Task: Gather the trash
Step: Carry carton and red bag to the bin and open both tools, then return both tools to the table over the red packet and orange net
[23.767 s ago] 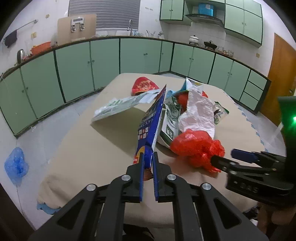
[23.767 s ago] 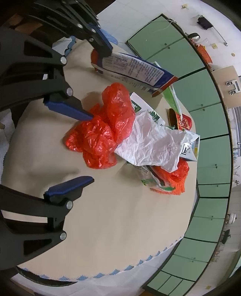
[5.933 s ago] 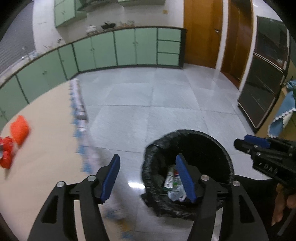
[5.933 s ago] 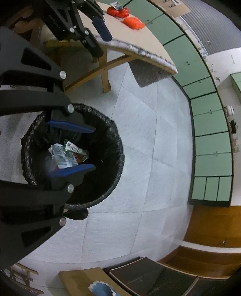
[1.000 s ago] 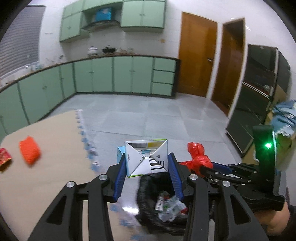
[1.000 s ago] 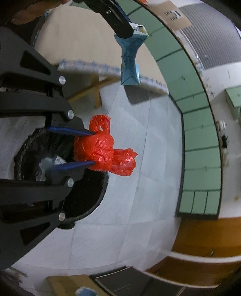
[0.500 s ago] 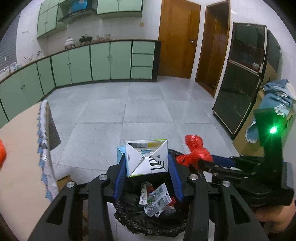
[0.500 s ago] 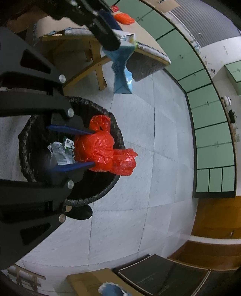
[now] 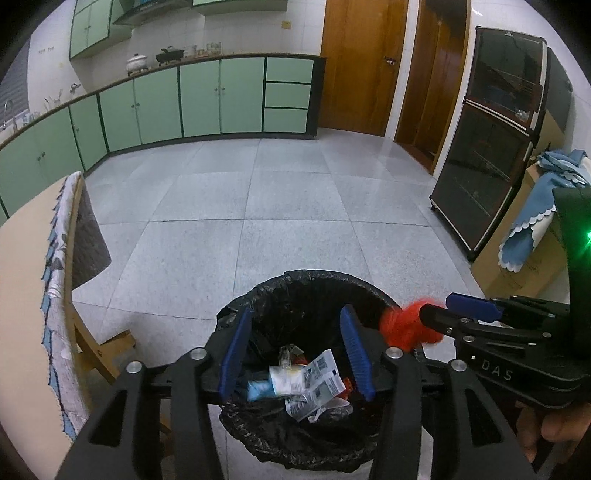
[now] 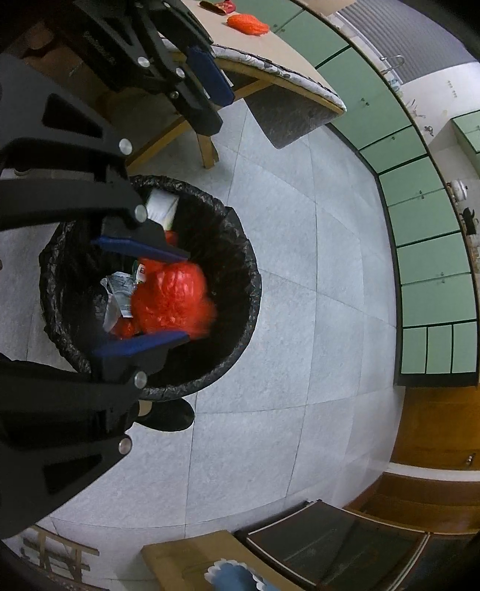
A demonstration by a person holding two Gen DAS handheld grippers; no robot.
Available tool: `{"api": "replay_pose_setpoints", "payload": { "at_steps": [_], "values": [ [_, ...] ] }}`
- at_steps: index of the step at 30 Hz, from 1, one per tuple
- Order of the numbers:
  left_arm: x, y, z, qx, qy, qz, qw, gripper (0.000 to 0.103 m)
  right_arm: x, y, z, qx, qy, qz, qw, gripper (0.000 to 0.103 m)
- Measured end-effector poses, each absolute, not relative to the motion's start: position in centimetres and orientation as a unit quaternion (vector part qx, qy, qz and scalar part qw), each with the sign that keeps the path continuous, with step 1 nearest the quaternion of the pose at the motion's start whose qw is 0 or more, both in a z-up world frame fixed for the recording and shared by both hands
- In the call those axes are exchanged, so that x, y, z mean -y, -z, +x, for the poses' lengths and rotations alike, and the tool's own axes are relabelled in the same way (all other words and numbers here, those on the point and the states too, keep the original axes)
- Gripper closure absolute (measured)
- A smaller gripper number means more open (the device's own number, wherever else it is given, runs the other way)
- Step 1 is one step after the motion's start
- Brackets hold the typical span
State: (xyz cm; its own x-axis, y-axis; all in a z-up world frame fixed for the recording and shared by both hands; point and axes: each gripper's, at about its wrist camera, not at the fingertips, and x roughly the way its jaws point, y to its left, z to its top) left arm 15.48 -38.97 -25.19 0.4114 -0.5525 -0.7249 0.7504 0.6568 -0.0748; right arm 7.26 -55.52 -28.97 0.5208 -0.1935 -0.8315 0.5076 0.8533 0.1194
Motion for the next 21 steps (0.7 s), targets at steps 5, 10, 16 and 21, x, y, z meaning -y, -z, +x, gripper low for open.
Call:
{"api": "replay_pose_setpoints", "payload": {
  "at_steps": [5, 10, 16, 21],
  "values": [
    [38.5, 24.8, 15.6, -0.374, 0.385, 0.129, 0.834, 0.052, 55.4, 28.4, 7.1, -0.438, 0.204, 0.176, 0.857, 0.066],
    [35.9, 23.1, 16.0, -0.361, 0.365, 0.123, 0.85, 0.048, 54.1, 27.2, 7.4, -0.43, 0.193, 0.167, 0.866, 0.065],
    [28.5, 20.3, 17.9, -0.344, 0.304, 0.098, 0.883, 0.043, 50.2, 24.6, 9.5, -0.418, 0.146, 0.147, 0.885, 0.065],
    [20.9, 18.7, 19.6, -0.328, 0.238, 0.086, 0.91, 0.043, 44.2, 22.4, 13.0, -0.409, 0.081, 0.115, 0.902, 0.064]
  ]
}}
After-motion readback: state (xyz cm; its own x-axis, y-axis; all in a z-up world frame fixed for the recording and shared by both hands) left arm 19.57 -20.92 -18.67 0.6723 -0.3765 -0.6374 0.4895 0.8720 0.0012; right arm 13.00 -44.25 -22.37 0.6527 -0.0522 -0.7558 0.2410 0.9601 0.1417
